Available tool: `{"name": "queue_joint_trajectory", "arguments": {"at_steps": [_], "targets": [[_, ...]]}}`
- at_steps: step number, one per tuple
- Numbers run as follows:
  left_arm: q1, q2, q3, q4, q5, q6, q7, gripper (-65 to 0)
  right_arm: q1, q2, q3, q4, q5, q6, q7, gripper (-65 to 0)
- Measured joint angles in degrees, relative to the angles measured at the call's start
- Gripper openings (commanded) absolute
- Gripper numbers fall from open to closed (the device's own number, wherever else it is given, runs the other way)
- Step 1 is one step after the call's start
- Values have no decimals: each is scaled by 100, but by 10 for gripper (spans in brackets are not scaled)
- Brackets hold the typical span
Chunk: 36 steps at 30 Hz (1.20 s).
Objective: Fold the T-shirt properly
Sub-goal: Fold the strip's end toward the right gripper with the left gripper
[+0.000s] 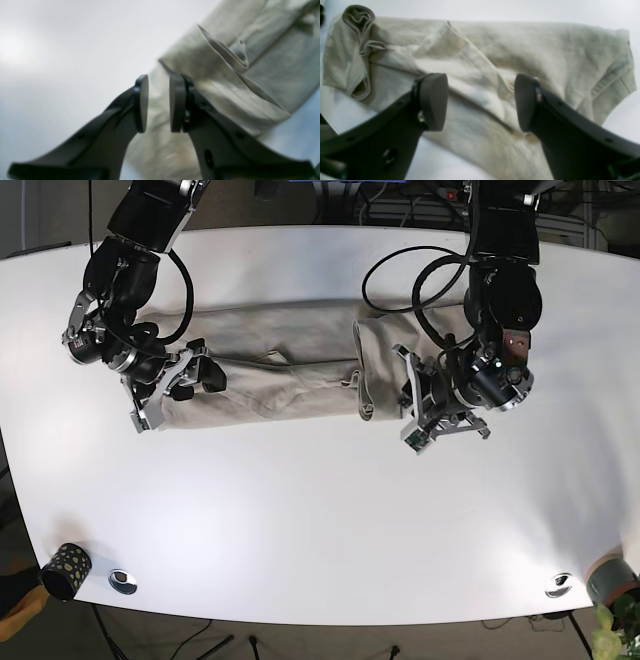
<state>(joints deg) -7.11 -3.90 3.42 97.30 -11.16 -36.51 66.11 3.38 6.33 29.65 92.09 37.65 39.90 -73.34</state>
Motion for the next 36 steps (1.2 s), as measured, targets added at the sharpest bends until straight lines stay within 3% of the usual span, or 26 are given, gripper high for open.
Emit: {"name": "queue_joint_trajectory", "arguments": {"at_steps": [3, 12, 19, 24, 28, 32, 36], "targets": [[-57, 44, 55, -470, -42, 0, -302, -525, 4, -2, 0, 0, -22, 0, 2, -257], [-782, 295, 1049, -2048, -31, 2, -1217, -525, -2, -26, 7, 0, -20, 0, 2, -257], [-890, 531, 1152, -1530, -28, -15, -1296, -525, 2, -26, -4, 0, -2, -2, -7, -257], [-487, 326, 603, -256, -199, -46, -1106, -525, 170, -50, 522, -31, 17, 2, -42, -247], [127, 157, -278, 83, -247, -59, -697, -525, 387, 227, 1056, -348, -13, -7, 2, -247], [645, 116, -1193, 140, -1021, -326, -616, -525, 551, 584, 1285, -984, 9, -24, -63, -247], [918, -50, -1714, 151, -1421, -334, -682, -528, 693, 890, 1552, -1615, -4, -22, -37, -228]]}}
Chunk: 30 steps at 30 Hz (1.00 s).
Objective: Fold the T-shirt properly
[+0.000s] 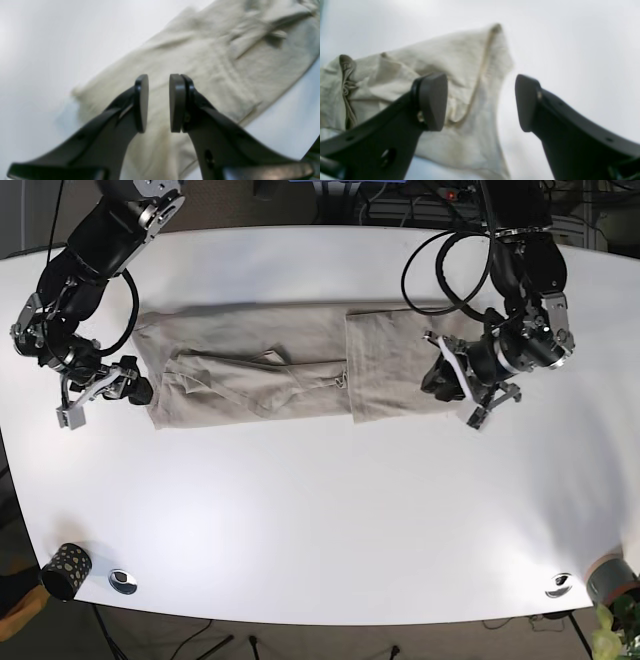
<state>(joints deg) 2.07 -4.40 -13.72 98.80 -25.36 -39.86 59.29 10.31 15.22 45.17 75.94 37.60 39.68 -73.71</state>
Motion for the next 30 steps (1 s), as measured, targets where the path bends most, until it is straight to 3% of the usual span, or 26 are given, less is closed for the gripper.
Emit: {"name": "queue_joint_trajectory", "arguments": {"at_steps": [4, 12, 18, 27, 30], "targets": [[258, -26, -393, -15, -177, 9, -7, -528, 81, 267, 98, -710, 7, -2, 39, -133], [216, -177, -693, -1029, -240, 13, -79, -528, 13, 295, 85, -1189, -2, -2, 297, -165], [76, -275, -656, -1259, -260, 11, -66, -528, -157, 28, -212, -1086, 264, 68, 509, -168], [107, -286, -654, -1261, -256, 11, -66, -528, -363, -785, -577, -291, 286, 74, 446, -174], [109, -278, -654, -1266, -256, 11, -63, -528, -354, -857, -566, -195, 144, 63, 402, -281]]}}
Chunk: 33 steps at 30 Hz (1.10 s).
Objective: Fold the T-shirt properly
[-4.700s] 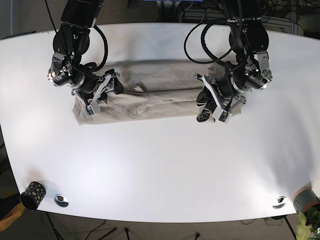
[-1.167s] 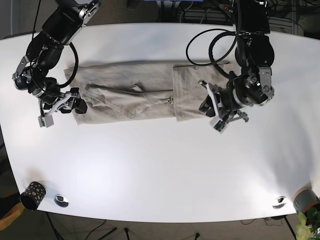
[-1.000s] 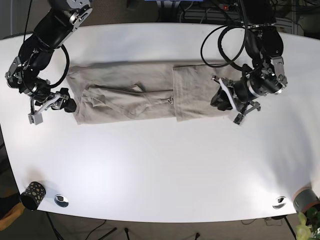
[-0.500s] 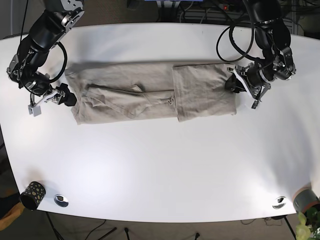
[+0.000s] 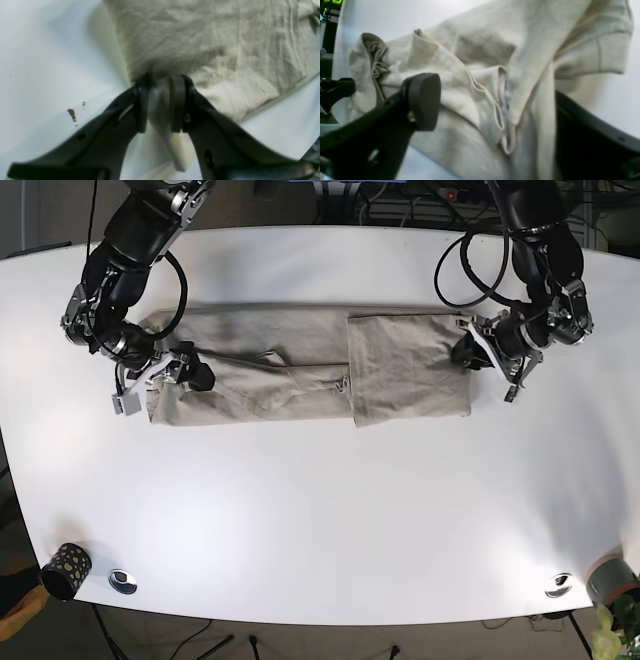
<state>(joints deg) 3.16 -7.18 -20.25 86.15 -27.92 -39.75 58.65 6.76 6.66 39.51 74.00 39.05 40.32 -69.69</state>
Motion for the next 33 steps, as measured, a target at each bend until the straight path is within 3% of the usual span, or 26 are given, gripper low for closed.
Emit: {"name": "queue_joint_trajectory", "arguments": {"at_steps": [4, 6, 10, 20, 24, 29, 33], "targets": [[0, -22, 118, -9, 11, 2, -4, -528, -7, -33, -2, -7, -149, -42, -101, -577], [-11, -46, 315, -9, 55, 2, -28, -528, -35, -20, -4, -17, -179, -61, -133, -650], [-52, 15, 824, -7, 177, 4, -127, -528, -39, 164, 4, 157, -184, -68, -153, -650], [-374, 581, 1493, -647, 0, 79, -286, -528, -348, 529, -28, 2087, -164, -72, -243, -650], [-382, 557, 1991, -822, -2, 232, -807, -528, -452, 660, -468, 2778, -188, -76, -514, -650], [-446, 605, 2468, -846, -22, 501, -909, -528, -566, 562, -1097, 3519, -111, -63, -505, -650], [-446, 605, 2649, -844, -26, 525, -927, -528, -599, 251, -1569, 3587, -133, -66, -544, -650]]}}
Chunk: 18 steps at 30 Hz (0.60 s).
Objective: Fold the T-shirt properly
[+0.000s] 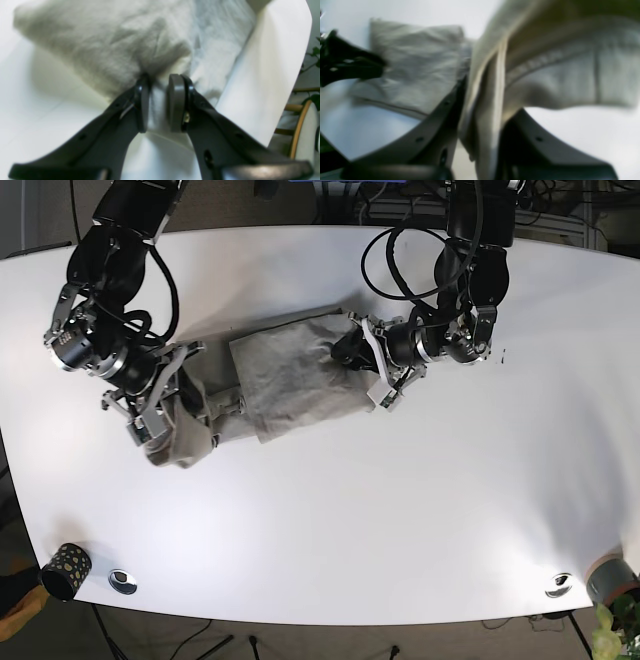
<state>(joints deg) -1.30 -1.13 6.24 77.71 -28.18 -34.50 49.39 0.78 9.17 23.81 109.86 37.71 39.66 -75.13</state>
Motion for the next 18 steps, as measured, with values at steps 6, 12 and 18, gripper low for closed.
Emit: {"name": "queue_joint_trajectory", "arguments": {"at_steps": [6, 12, 18], "targets": [[0, -2, 20, 0, 0, 0, 0, -528, 4, -487, -461, -11, -22, 2, 11, -650], [0, -2, 20, 0, 0, -2, 0, -528, 76, -872, -688, -245, -52, 2, 81, -650], [0, -2, 15, 0, 0, 0, 2, -528, 199, -916, -662, -925, -63, 2, 380, -650]]}}
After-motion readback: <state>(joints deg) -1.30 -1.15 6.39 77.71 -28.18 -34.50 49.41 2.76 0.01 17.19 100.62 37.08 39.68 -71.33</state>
